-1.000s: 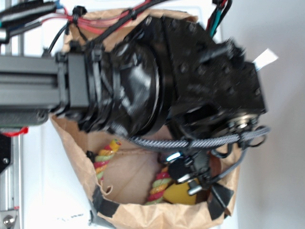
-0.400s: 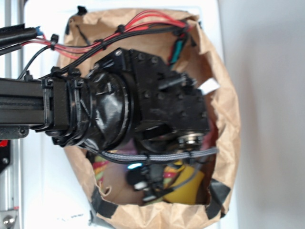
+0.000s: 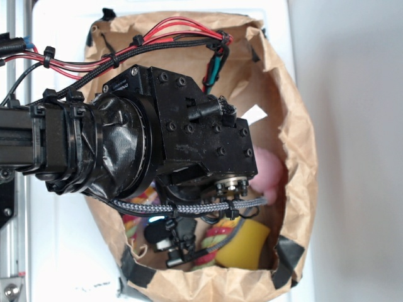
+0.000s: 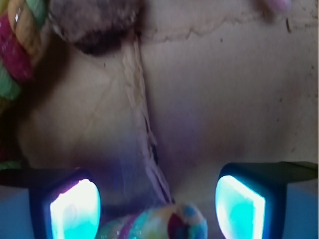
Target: Grab the multicolored rope.
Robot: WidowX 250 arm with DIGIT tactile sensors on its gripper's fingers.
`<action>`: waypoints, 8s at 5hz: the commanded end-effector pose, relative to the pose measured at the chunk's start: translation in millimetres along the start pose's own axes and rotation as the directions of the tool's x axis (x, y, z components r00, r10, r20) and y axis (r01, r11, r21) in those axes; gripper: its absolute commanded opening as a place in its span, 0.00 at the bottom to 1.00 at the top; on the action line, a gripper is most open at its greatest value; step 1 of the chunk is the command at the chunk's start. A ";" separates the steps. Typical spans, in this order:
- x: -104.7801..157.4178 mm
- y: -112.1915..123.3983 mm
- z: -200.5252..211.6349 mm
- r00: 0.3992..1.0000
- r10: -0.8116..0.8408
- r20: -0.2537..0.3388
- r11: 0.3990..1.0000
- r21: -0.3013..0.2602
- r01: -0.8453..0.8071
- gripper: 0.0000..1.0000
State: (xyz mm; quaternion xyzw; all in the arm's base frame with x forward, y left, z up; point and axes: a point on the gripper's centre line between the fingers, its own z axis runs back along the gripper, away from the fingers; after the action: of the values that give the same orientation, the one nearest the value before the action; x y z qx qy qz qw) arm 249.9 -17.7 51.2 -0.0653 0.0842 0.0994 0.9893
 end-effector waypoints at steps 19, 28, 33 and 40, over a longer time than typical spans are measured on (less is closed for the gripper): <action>-35.0 -2.0 4.4 0.895 0.443 0.057 0.896 -0.014 -0.443 0.00; -12.7 8.7 1.7 0.831 0.539 -0.137 0.824 -0.121 -0.554 1.00; -11.6 2.8 -14.1 0.871 0.488 -0.061 0.868 -0.067 -0.491 0.00; -11.3 18.7 16.7 0.869 0.495 0.000 0.861 -0.131 -0.491 0.00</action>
State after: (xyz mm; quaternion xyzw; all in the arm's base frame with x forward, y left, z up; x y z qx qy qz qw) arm 229.4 -3.6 48.7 -0.0973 0.1056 0.3494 0.9259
